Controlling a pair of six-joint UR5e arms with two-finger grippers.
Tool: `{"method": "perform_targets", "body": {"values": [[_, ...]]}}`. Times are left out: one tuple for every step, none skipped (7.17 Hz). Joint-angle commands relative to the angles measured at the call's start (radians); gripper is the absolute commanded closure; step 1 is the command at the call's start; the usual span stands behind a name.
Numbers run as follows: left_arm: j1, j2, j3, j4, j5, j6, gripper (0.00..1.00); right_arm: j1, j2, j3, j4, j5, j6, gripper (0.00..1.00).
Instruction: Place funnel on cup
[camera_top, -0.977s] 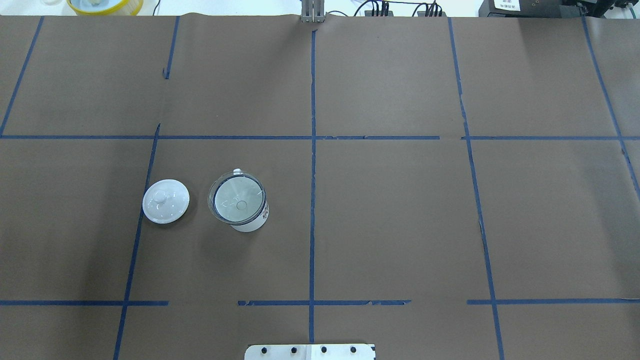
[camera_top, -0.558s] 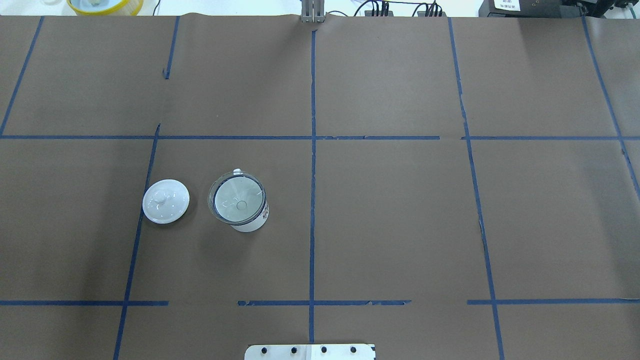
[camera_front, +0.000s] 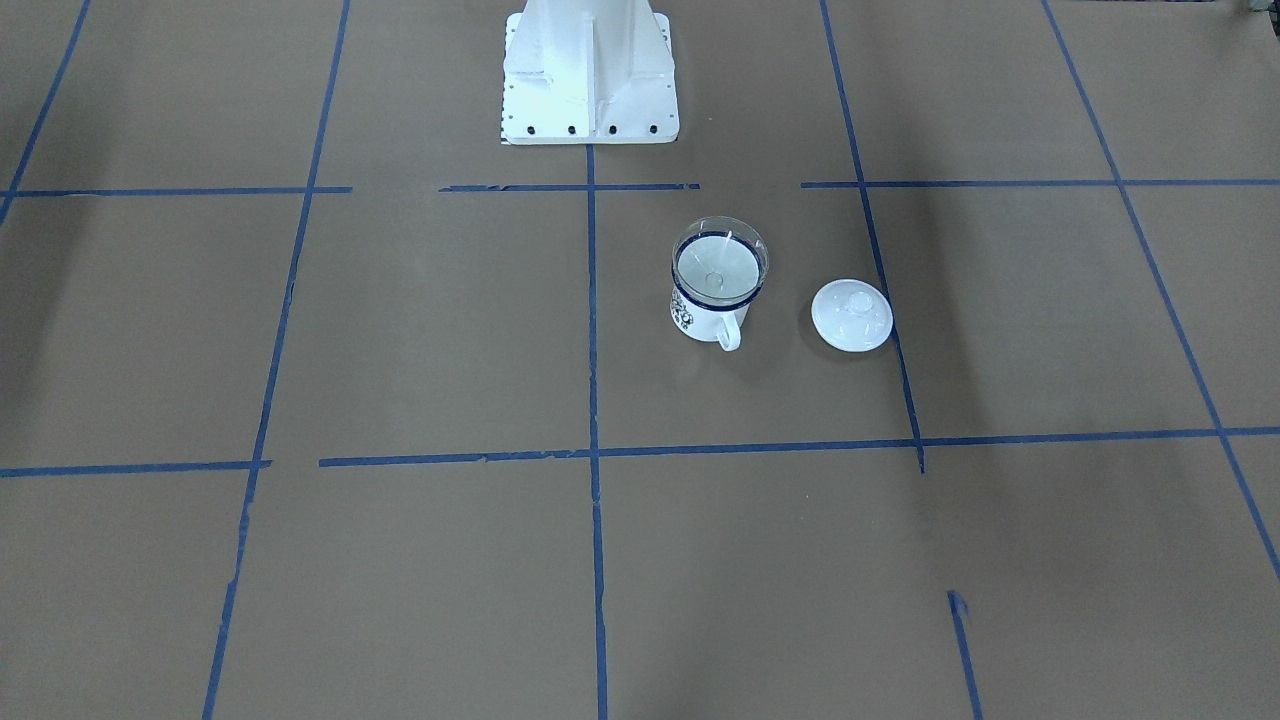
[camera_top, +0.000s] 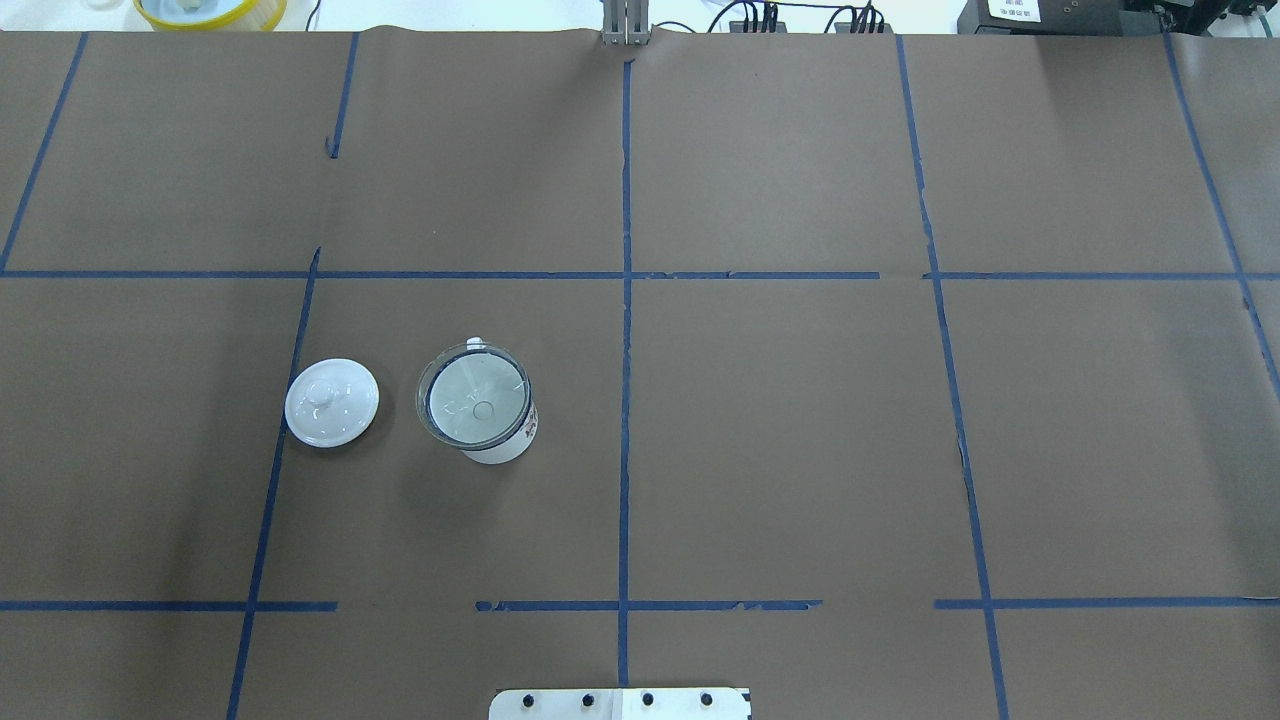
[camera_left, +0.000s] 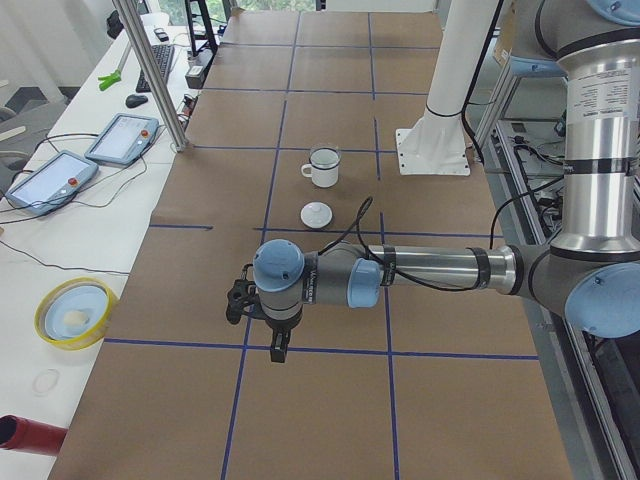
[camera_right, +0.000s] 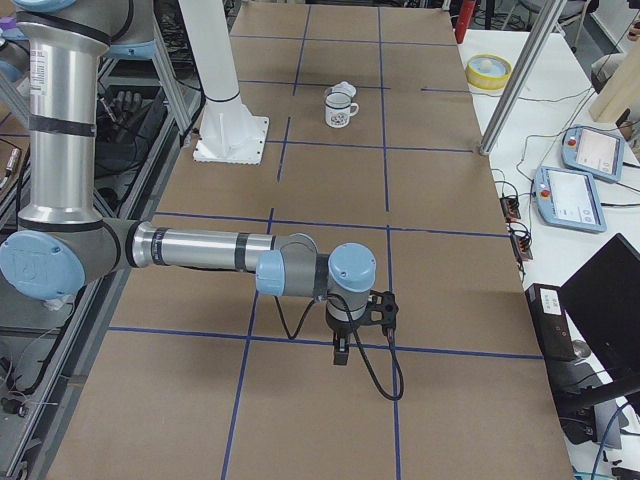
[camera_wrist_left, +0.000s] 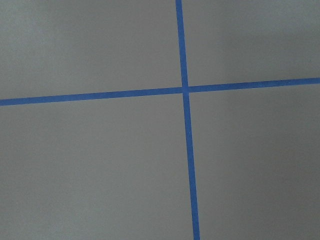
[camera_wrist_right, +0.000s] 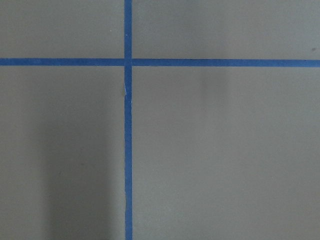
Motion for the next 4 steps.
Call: {"method": "perform_targets", "body": {"values": [[0.001, -0.001, 0.009, 0.001, 0.001, 0.000, 0.00, 0.000, 0.000, 0.000, 0.000, 0.000, 0.000, 0.00], [0.002, -0.001, 0.010, 0.001, 0.001, 0.000, 0.00, 0.000, 0.000, 0.000, 0.000, 0.000, 0.000, 0.00], [0.003, -0.010, 0.017, 0.001, 0.002, -0.002, 0.00, 0.000, 0.000, 0.000, 0.000, 0.000, 0.000, 0.00], [0.003, -0.009, 0.017, 0.001, 0.002, 0.000, 0.00, 0.000, 0.000, 0.000, 0.000, 0.000, 0.000, 0.00]]}}
